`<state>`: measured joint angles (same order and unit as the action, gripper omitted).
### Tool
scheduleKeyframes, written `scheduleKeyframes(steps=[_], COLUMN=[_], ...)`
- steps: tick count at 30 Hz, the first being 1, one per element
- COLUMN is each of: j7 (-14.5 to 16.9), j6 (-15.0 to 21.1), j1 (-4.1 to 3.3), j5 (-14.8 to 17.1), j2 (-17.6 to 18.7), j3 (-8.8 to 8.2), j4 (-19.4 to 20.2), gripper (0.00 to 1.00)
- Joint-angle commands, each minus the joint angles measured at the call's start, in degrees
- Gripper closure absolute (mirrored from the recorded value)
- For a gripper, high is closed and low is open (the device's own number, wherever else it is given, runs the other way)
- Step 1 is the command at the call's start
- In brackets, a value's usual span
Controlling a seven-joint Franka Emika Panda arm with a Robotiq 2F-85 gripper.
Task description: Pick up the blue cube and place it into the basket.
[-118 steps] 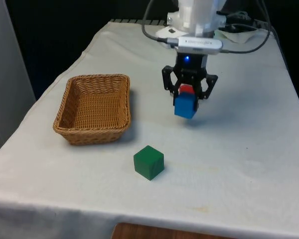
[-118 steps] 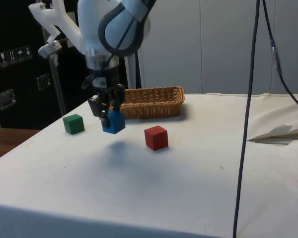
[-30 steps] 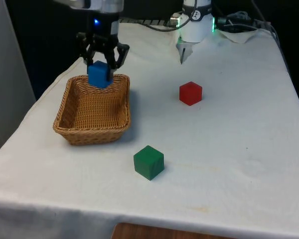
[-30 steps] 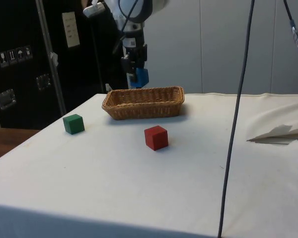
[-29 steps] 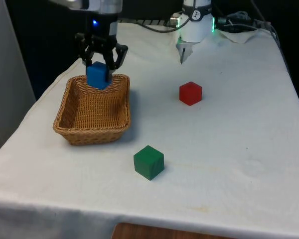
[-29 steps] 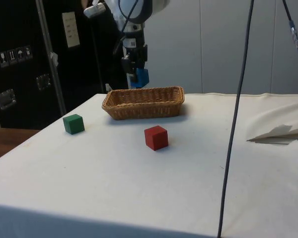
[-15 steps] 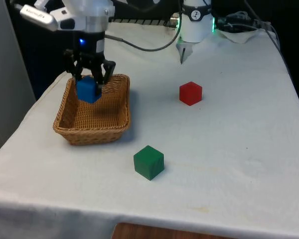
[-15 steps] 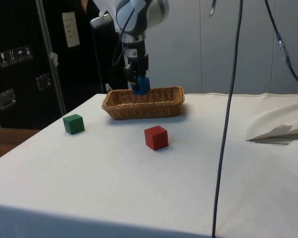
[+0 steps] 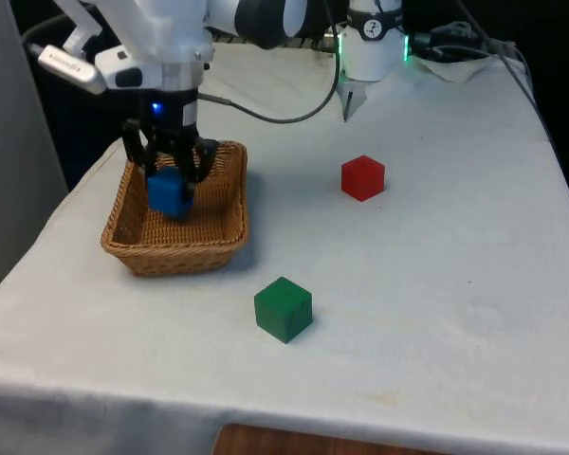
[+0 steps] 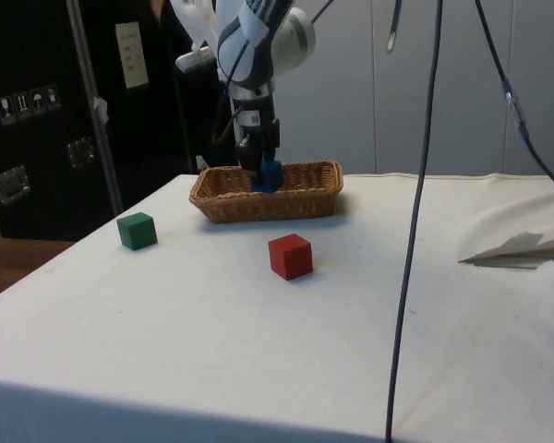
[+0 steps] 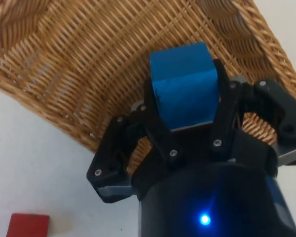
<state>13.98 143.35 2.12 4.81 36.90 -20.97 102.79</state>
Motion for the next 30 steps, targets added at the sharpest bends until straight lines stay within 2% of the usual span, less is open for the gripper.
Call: scheduleKeyframes(steps=[1,6,7,8,15,16,17,20,21,22,24,25,26,27,30], j7=[0.69,1.32,0.74,1.32,0.8,0.92,0.92,0.86,0.86,0.86,0.8,0.8,0.8,0.8,0.8], j6=[0.4,0.4,0.29,0.34,0.29,0.23,0.23,0.23,0.23,0.23,0.29,0.23,0.23,0.23,0.23], j1=[0.63,0.63,0.17,0.57,0.11,0.23,0.23,0.17,0.17,0.17,0.11,0.11,0.11,0.11,0.11], j5=[0.52,1.09,0.63,1.03,0.63,0.74,0.74,0.74,0.74,0.69,0.63,0.69,0.69,0.69,0.69], j2=[0.46,1.49,1.43,1.55,1.6,1.72,1.72,1.72,1.72,1.72,1.6,1.72,1.72,1.78,1.78], j3=[0.57,0.34,-0.11,0.29,-0.17,0.0,-0.06,-0.06,-0.06,-0.11,-0.17,-0.11,-0.11,-0.11,-0.11], j4=[-0.34,-1.26,-0.97,-1.38,-1.38,-1.55,-1.55,-1.55,-1.55,-1.6,-1.38,-1.6,-1.6,-1.6,-1.6], gripper=[0.96,0.96,0.96,0.96,0.96,0.95,0.9,0.62,0.48,0.28,0.08,0.08,0.02,0.0,0.0])
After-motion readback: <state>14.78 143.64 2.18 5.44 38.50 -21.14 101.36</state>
